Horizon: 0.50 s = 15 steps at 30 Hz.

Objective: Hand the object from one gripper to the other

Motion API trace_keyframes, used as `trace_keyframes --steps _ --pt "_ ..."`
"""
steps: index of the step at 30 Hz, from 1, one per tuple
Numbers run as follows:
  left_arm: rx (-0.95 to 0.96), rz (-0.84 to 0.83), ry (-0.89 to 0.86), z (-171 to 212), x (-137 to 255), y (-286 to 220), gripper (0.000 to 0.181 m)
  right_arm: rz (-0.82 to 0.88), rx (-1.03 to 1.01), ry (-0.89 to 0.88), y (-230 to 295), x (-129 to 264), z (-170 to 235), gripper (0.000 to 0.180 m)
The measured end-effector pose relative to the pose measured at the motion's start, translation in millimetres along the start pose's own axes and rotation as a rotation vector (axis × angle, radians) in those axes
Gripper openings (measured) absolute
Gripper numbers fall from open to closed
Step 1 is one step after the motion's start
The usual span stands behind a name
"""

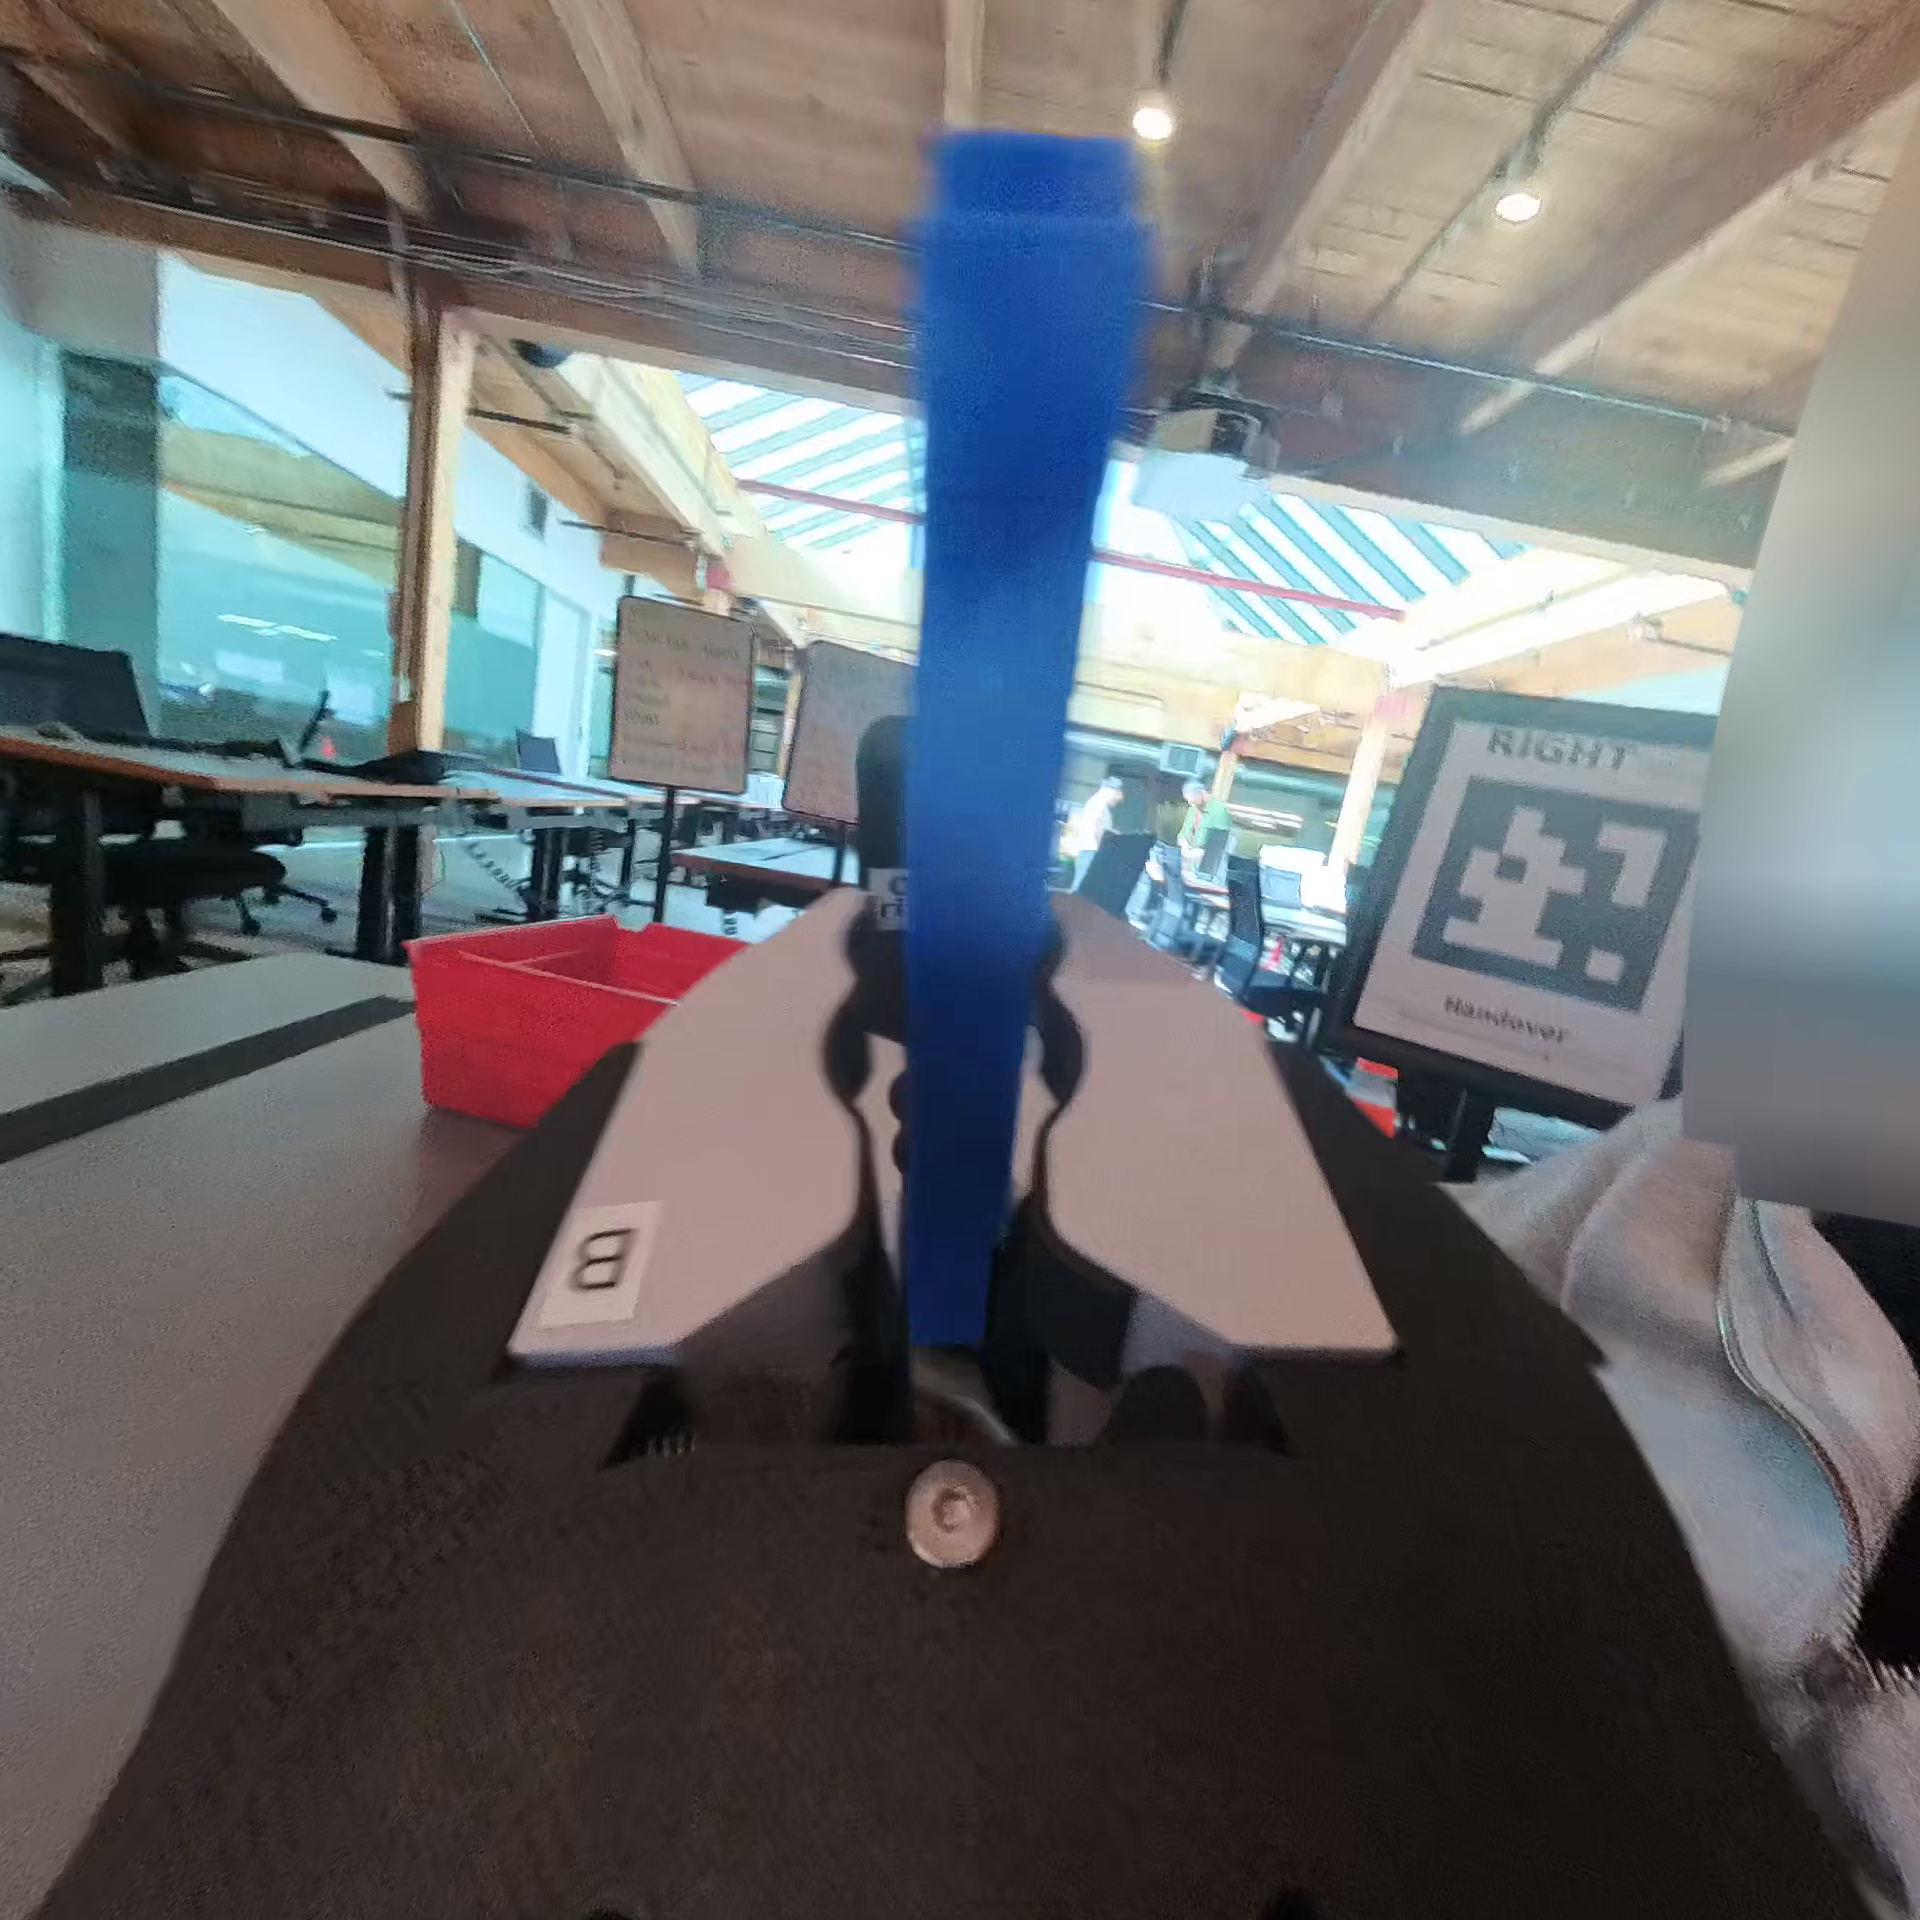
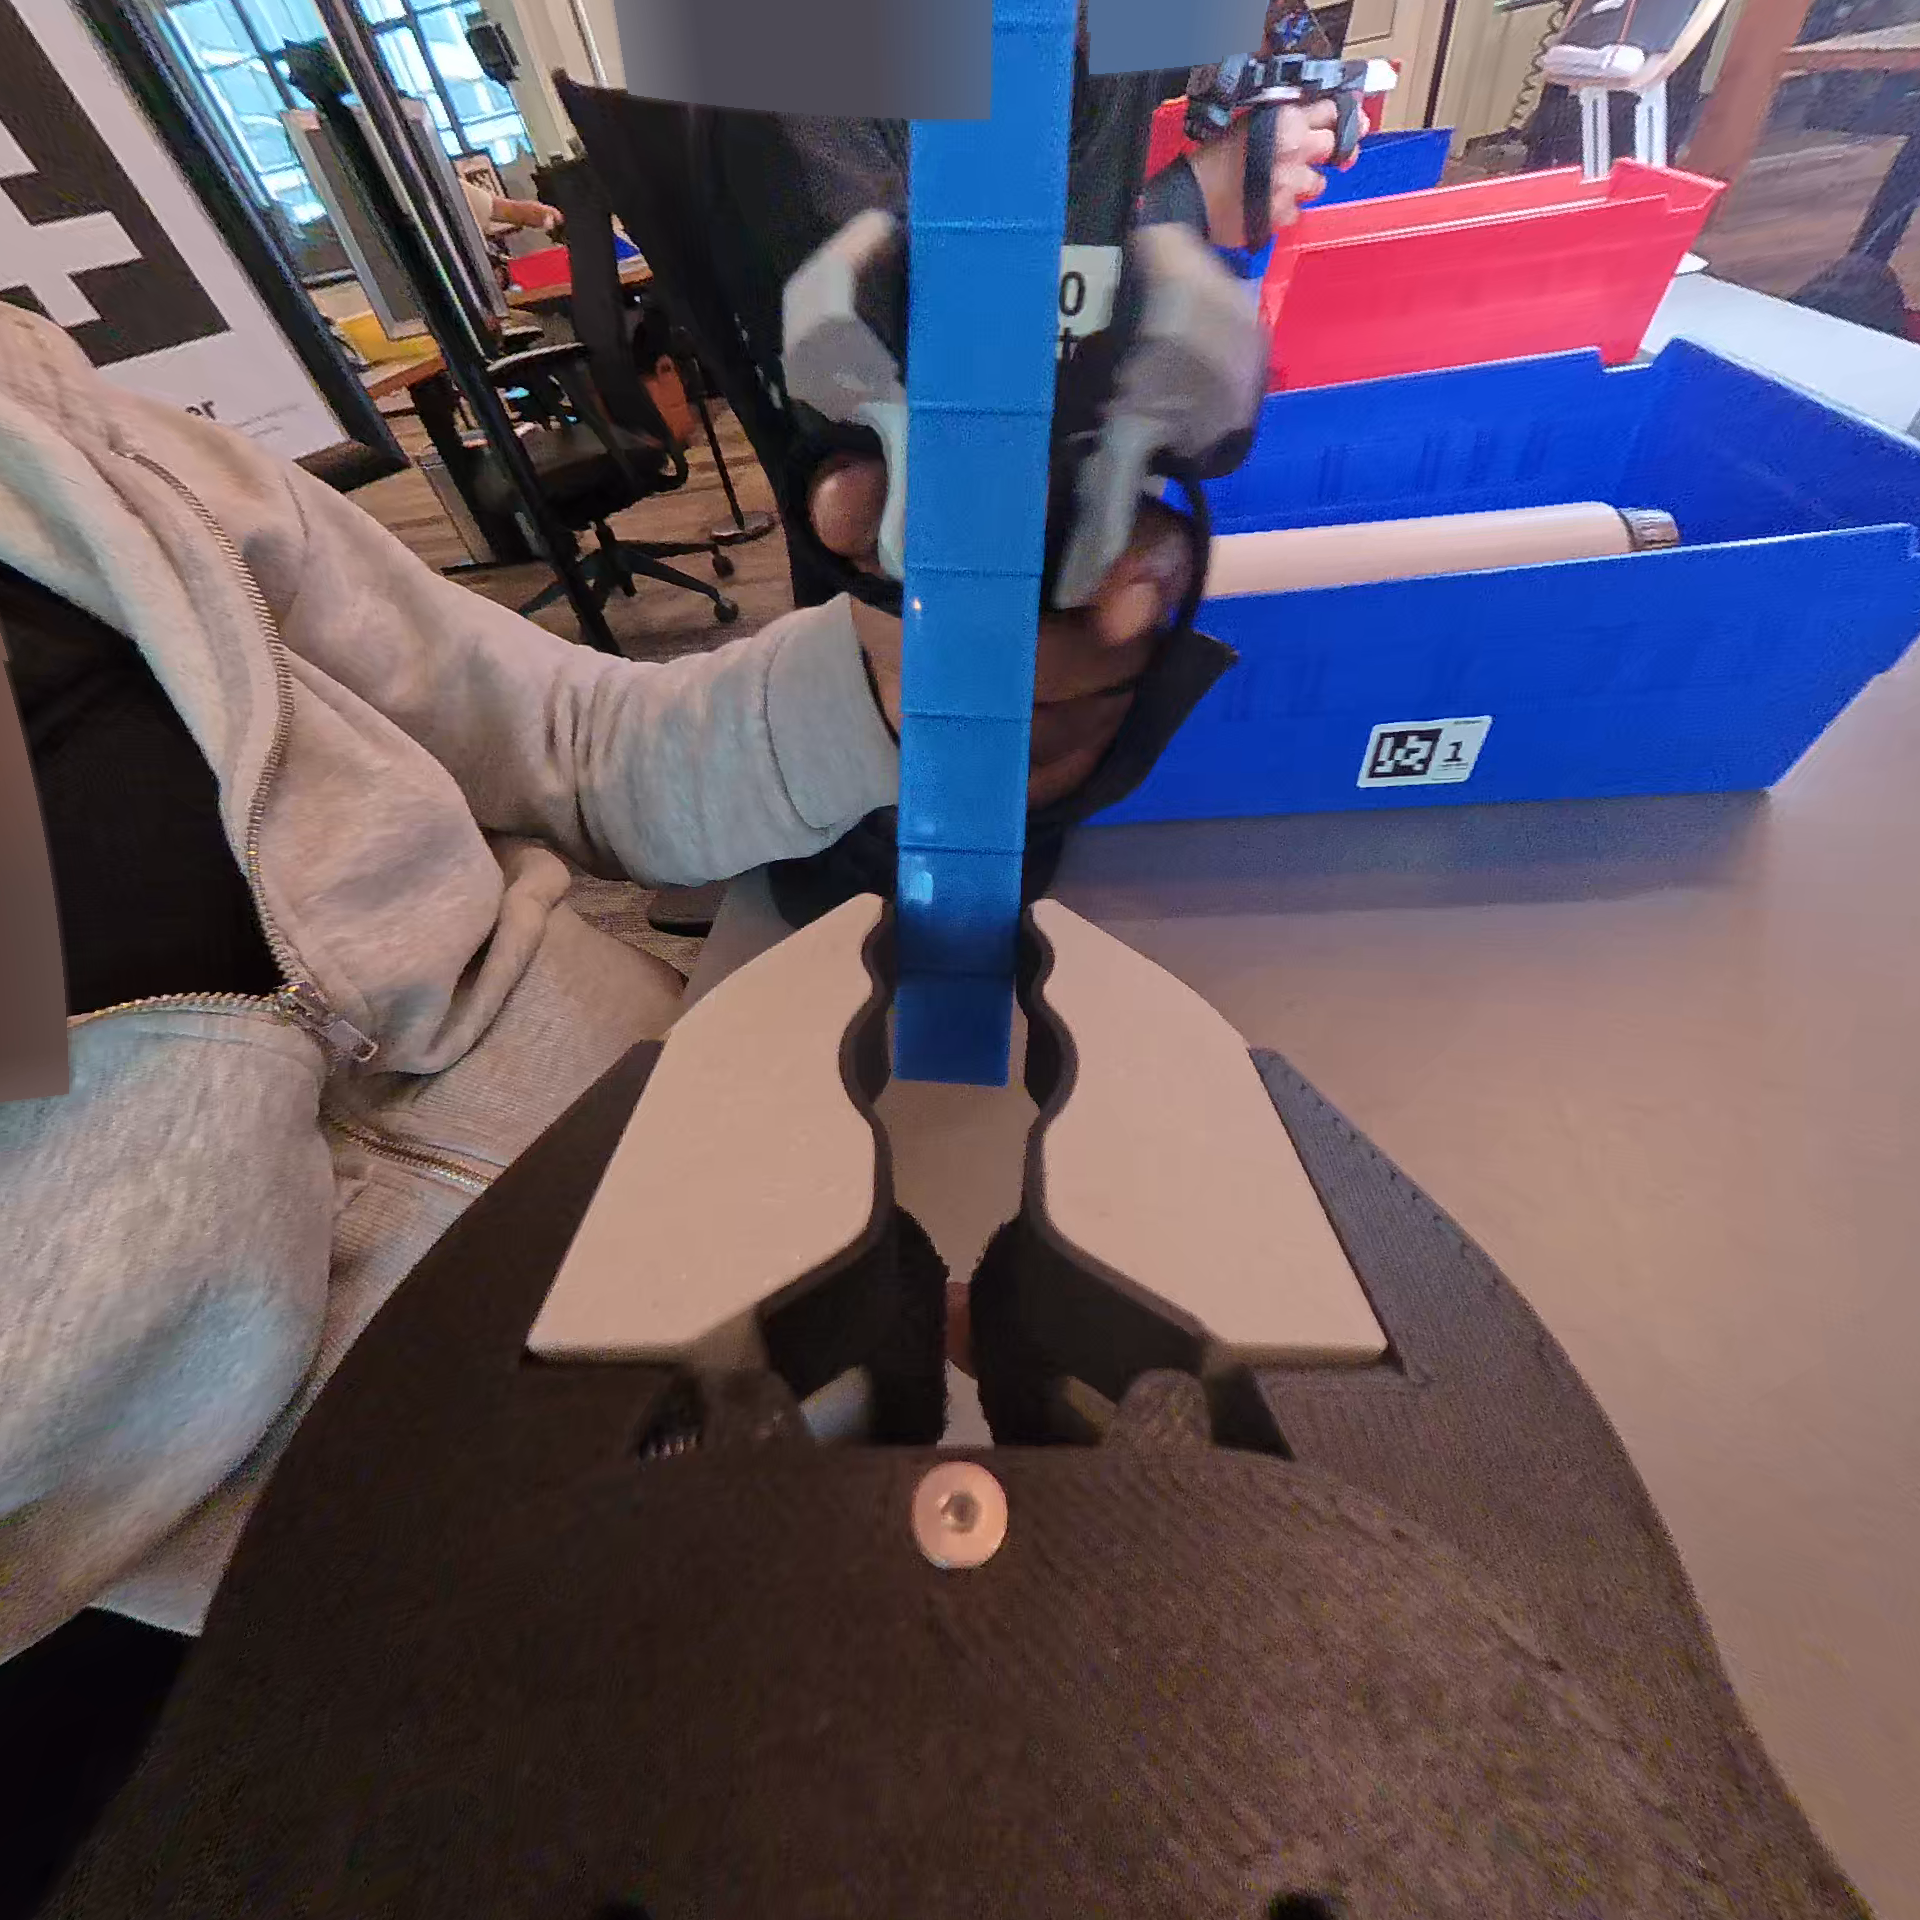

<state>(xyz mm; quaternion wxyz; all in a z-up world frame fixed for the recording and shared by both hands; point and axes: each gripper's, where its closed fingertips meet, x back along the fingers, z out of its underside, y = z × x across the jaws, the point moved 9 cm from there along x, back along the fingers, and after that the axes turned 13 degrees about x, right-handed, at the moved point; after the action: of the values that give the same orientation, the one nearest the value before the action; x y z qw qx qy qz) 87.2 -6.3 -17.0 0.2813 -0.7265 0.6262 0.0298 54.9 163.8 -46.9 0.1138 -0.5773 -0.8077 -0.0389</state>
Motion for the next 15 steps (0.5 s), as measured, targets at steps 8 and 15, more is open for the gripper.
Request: trace_keyframes --steps 8,15 --pt "0.012 0.029 -0.306 -12 13 -1 0.022 0.161 0.029 -0.372 -5 24 -18 0.059" --pt "0.004 0.027 -0.323 -8 9 -3 0.021 0.119 0.044 -0.367 -5 7 -14 0.023"
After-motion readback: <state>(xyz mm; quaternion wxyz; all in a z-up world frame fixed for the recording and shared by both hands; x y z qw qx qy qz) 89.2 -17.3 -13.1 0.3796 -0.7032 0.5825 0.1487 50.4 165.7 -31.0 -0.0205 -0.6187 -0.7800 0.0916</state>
